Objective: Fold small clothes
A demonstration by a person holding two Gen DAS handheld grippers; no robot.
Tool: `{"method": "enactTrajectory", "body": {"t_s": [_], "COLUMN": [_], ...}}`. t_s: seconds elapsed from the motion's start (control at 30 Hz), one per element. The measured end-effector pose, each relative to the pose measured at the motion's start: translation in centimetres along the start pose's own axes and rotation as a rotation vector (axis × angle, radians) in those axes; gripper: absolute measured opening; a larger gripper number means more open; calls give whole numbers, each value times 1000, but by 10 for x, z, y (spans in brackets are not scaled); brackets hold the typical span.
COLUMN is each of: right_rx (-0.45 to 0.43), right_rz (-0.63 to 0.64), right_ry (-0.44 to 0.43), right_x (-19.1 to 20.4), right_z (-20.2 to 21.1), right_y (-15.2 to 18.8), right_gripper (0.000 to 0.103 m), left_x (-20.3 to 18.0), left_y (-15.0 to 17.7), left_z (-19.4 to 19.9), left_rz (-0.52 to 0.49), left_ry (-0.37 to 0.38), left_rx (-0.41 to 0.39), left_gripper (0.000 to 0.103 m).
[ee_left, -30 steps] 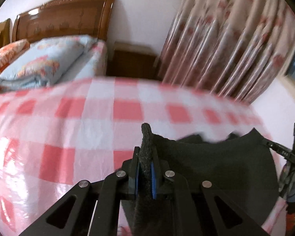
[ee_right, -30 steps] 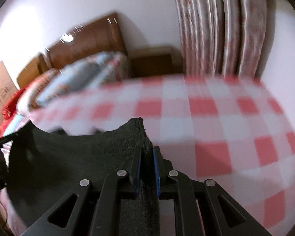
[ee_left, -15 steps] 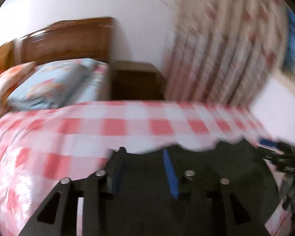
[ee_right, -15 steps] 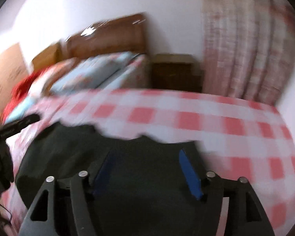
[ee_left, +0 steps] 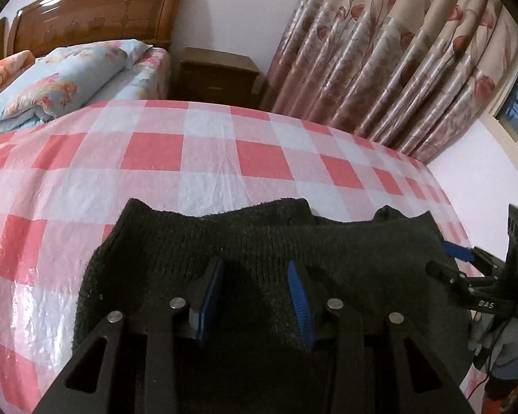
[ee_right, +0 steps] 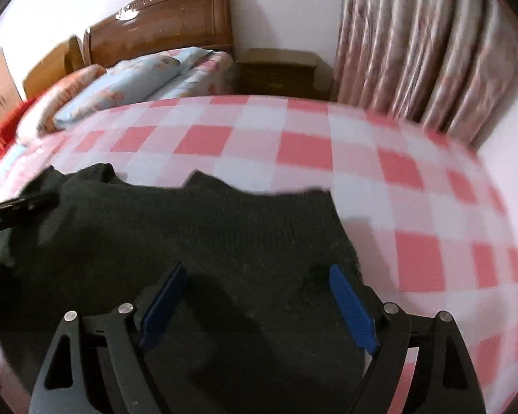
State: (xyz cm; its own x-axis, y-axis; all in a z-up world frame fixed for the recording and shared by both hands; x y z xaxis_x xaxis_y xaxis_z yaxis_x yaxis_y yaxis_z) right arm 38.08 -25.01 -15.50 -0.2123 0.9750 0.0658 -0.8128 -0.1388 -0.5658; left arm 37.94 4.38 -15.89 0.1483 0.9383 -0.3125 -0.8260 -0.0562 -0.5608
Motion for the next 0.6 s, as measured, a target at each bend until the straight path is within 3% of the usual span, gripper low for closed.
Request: {"method": "enactTrajectory", "body": {"t_s": [0.07, 0.23, 0.27, 0.33, 0.37, 0.5, 0.6], "right_rx": [-5, 0, -9, -28, -39, -106, -76], "right_rz": [20, 49, 41, 6, 1, 101, 177], "right_ry": [-5, 17, 11, 44, 58, -54, -152], "right_x": [0, 1, 2, 4, 12, 68, 111], "right_z": [-1, -6, -3, 7, 14, 55, 52], "right_y": [0, -5, -6, -7, -8, 5, 32], "right_gripper": [103, 103, 103, 103, 103, 103, 103], "left_x": [-1, 11, 14, 22, 20, -30, -54], "left_y": [0, -10, -11, -9, -8, 18, 56], "left_z": [-1, -6, -3, 15, 28, 74, 61], "left_rz": [-2, 99, 121, 134, 121, -40, -152], "left_ry": [8, 124, 125, 19, -32, 6, -13], "left_rx": [4, -1, -10, -60, -90, -157, -70], "left_gripper": [40, 40, 38, 32, 32, 36, 37]}}
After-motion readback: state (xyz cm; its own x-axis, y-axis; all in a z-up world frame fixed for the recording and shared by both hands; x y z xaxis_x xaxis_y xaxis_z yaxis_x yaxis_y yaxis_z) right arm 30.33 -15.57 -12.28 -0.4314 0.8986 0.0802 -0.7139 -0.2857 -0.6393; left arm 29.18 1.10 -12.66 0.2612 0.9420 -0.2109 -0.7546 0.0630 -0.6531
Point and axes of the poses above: each gripper's, at about its wrist camera, not at the fingertips, and z roughly against the way its jaws point, x to its left, y to its underside, the point moved 10 cm from there along -z, roughly the way its jaws point, and after that the axes turned 1 degree about z, right-handed, at the moved point
